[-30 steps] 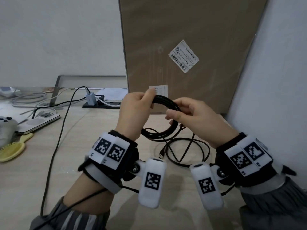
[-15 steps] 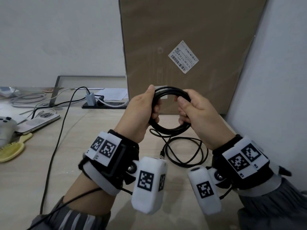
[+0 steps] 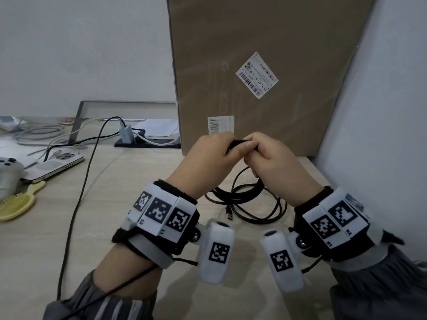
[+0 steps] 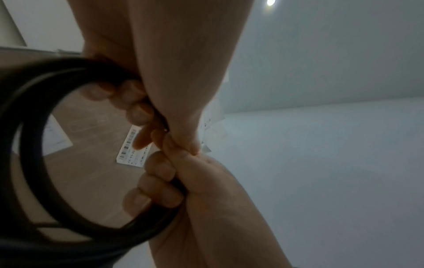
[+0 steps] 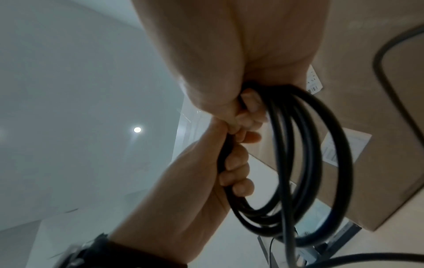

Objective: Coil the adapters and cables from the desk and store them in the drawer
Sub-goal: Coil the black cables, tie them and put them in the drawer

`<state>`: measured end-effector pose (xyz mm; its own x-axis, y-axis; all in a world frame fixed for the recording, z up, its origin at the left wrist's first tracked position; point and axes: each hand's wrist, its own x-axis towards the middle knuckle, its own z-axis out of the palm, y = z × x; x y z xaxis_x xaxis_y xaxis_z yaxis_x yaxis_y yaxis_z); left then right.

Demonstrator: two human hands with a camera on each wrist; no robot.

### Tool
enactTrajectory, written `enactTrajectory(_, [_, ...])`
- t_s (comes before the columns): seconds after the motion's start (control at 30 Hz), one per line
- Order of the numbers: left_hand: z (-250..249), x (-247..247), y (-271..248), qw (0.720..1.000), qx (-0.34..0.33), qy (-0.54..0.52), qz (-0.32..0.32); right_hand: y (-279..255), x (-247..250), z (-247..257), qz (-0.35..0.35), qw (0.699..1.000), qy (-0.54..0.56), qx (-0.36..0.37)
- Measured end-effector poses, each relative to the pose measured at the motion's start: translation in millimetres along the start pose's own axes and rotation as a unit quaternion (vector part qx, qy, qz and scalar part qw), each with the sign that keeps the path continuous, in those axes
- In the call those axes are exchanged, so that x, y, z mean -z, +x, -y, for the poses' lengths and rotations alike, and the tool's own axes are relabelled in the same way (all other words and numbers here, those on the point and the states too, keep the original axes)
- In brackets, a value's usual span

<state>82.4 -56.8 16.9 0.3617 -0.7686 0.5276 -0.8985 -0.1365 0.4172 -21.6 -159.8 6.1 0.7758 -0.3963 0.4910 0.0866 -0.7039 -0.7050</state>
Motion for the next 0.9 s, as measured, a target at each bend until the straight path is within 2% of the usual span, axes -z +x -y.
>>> enactTrajectory(0.13, [4.9, -7.1, 4.4, 0.998, 0.033, -0.011, -0.060, 1.2, -6.1, -1.1, -0.020, 0.998, 0.049, -0.016])
enactTrajectory(0.27, [5.3, -6.8, 5.9, 0.977, 0.129, -0.082, -0.146, 1.8, -4.9, -4.7, -0.012, 0.986, 0.153, -0.058])
enactTrajectory(0.33, [7.0, -6.7, 6.2, 0.953, 0.161, -0.162, -0.199, 1.3, -9.2, -1.5, 0.004, 0.981, 0.183, -0.058])
enactTrajectory(0.4, [6.9, -11.3, 5.3, 0.918, 0.182, -0.261, -0.238, 1.4, -14.3, 1.4, -0.008, 0.970, 0.236, -0.058])
enactTrajectory(0.43, [4.7, -14.3, 4.6, 0.897, 0.193, -0.315, -0.242, 1.6, -14.5, 2.6, -0.018, 0.963, 0.263, -0.057])
enactTrajectory(0.5, [-1.3, -17.0, 4.0, 0.867, 0.210, -0.402, -0.204, 2.2, -10.0, 3.9, -0.033, 0.961, 0.271, -0.048])
enactTrajectory(0.53, [-2.7, -16.6, 4.3, 0.872, 0.209, -0.407, -0.176, 2.4, -5.9, 3.9, -0.039, 0.967, 0.250, -0.039])
enactTrajectory(0.57, [-3.3, -14.8, 4.6, 0.892, 0.201, -0.376, -0.150, 2.9, -1.6, 3.3, -0.044, 0.973, 0.222, -0.031])
enactTrajectory(0.63, [-0.7, -11.0, 4.4, 0.950, 0.164, -0.238, -0.120, 3.3, 4.6, 2.6, -0.045, 0.982, 0.181, -0.024])
enactTrajectory(0.67, [3.5, -11.3, 4.5, 0.970, 0.140, -0.162, -0.118, 3.1, 6.0, 2.6, -0.037, 0.984, 0.171, -0.025])
enactTrajectory(0.7, [8.7, -12.5, 4.6, 0.980, 0.116, -0.108, -0.121, 2.7, 6.0, 2.6, -0.026, 0.986, 0.161, -0.025])
enactTrajectory(0.8, [13.8, -15.0, 4.8, 0.991, 0.029, -0.037, -0.124, 1.4, 3.2, 2.6, 0.007, 0.994, 0.110, -0.016])
enactTrajectory(0.9, [12.0, -11.0, 3.8, 0.994, -0.076, 0.000, -0.083, 0.9, 2.4, 2.3, 0.020, 0.999, 0.043, 0.007])
